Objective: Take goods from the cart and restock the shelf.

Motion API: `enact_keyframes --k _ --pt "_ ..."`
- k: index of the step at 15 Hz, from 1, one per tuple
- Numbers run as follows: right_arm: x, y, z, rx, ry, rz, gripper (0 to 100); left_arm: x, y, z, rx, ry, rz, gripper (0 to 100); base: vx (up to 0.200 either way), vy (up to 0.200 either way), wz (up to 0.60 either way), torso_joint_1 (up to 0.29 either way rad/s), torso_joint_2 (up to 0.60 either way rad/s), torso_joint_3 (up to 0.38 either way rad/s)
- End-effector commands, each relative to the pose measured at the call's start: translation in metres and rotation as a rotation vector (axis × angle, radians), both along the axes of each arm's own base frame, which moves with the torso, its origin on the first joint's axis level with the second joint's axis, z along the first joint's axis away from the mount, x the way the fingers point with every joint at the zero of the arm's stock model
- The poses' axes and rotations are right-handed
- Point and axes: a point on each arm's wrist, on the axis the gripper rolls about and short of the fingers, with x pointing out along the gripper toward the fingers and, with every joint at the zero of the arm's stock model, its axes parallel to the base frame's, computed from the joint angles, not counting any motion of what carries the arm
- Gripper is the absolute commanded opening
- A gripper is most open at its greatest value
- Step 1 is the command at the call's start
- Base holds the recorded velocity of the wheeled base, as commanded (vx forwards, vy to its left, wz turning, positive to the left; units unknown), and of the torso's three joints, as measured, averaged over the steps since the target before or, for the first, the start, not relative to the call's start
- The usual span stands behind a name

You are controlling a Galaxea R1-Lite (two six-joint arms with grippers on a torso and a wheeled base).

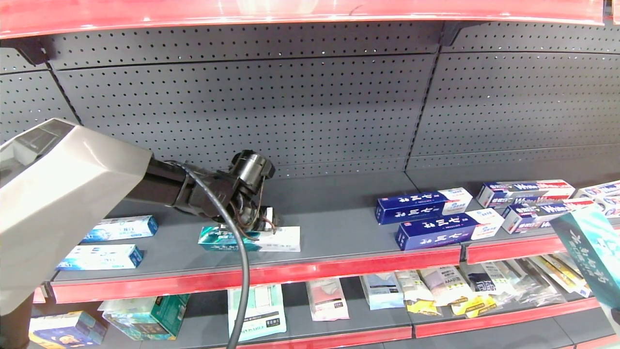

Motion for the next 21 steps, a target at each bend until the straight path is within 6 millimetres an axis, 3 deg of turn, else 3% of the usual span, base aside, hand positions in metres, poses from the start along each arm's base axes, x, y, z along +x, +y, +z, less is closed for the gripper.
enact_keyframes --k 1,6,21 --pt "0.0 0.0 -0.001 0.0 0.005 0.001 0 0.002 0.003 0.0 -0.001 -0.002 0.01 100 0.0 0.0 0.0 0.0 0.0 0.0" --pt "-0.001 0.0 -0.003 -0.001 0.011 0.002 0 0.011 -0.001 0.005 -0.069 -0.132 0.012 100 0.0 0.0 0.0 0.0 0.0 0.0" --pt "0.001 0.0 -0.004 0.0 0.022 0.003 0 -0.009 0.009 -0.031 -0.042 -0.108 0.009 100 0.0 0.0 0.0 0.0 0.0 0.0"
